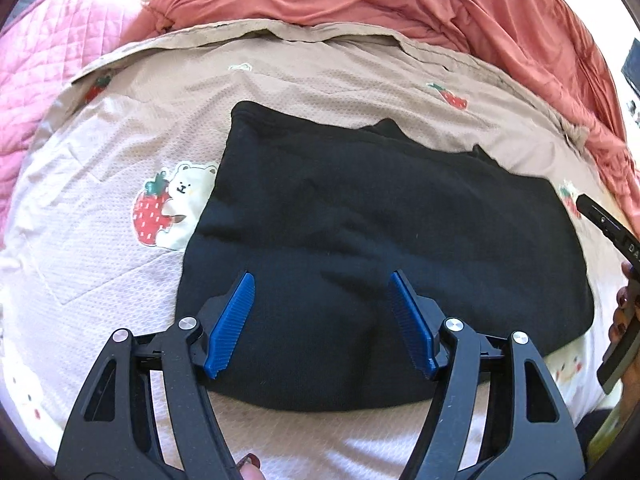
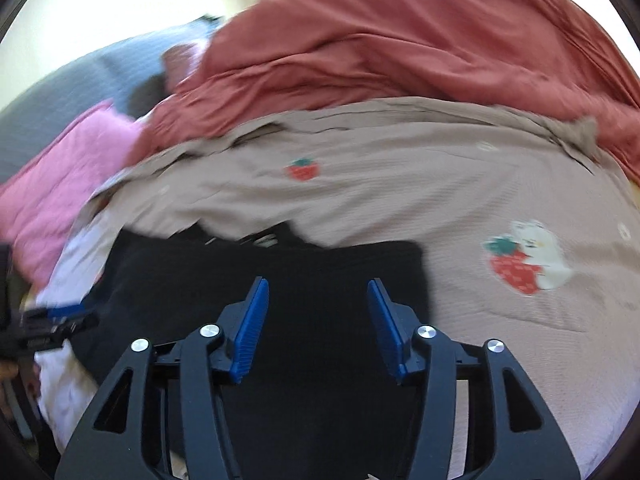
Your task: Fold small clothes
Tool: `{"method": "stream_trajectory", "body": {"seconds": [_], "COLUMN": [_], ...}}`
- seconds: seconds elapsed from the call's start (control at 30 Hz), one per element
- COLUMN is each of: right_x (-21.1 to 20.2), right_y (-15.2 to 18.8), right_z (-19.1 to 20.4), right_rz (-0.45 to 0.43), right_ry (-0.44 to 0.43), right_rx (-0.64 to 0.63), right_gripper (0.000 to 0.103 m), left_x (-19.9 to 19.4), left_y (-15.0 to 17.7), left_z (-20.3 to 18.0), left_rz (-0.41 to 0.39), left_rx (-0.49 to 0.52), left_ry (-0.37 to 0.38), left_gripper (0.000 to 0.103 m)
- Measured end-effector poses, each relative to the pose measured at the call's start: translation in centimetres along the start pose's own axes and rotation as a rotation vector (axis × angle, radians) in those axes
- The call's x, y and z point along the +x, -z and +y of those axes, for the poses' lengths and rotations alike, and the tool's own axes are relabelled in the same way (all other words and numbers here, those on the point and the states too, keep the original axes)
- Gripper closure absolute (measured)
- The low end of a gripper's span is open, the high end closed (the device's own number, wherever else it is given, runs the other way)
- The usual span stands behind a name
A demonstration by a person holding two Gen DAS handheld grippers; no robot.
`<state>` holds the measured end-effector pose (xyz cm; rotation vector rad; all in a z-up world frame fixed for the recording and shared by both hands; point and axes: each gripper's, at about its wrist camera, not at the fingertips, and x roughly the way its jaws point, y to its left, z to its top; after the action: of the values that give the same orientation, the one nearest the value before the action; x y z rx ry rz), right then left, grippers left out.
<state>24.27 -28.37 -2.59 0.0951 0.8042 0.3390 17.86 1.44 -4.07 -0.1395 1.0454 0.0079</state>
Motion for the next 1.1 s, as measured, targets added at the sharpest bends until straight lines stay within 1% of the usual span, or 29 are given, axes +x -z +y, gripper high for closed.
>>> {"method": "stream_trajectory", "body": {"seconds": [0.07,0.13,0.23,0.3,0.37,0.5,0.7,0.83,1.1], "right_x": [-0.1,0.1,1.0,2.0,3.3,3.5,3.3,3.1,2.7], "right_y": [0.7,1.7,3.2,4.2,5.2,5.8,6.3,6.5,6.9], "right_z": [2.0,3.8,5.8,6.7,6.8,7.1,6.9,7.1,7.2], "right_rz": [0.014,0.043,0.102,0.157,0.215,0.199,0.171,0.145,0.138], "right_ry": [-0.038,-0.07,-0.09,-0.072,-0.01,0.01,0.025,0.051,0.086], "right_rx": [-0.056,-0.102,-0.147,-0.168,-0.187,-0.202,-0.188,-0.189,-0.173], "right_gripper": [0.049,0.046,0.046,0.046,0.045,0.043,0.041,0.039,0.033], "left_x": [0.2,0.3,0.6,0.6,0.6,0.5,0.6,0.5,0.6], "left_y": [0.6,1.3,2.2,2.7,2.9,3.4,3.8,3.8,3.7], "left_z": [0.0,0.1,0.1,0.1,0.1,0.4,0.7,0.8,1.2], "left_rz": [0.012,0.017,0.012,0.004,-0.005,-0.016,-0.03,-0.031,-0.026], "left_rx": [0.023,0.034,0.056,0.068,0.075,0.077,0.099,0.104,0.106], "left_ry": [-0.008,-0.011,-0.017,-0.018,-0.013,0.011,0.036,0.052,0.085], "left_gripper": [0.042,0.041,0.038,0.038,0.038,0.038,0.037,0.036,0.035]}}
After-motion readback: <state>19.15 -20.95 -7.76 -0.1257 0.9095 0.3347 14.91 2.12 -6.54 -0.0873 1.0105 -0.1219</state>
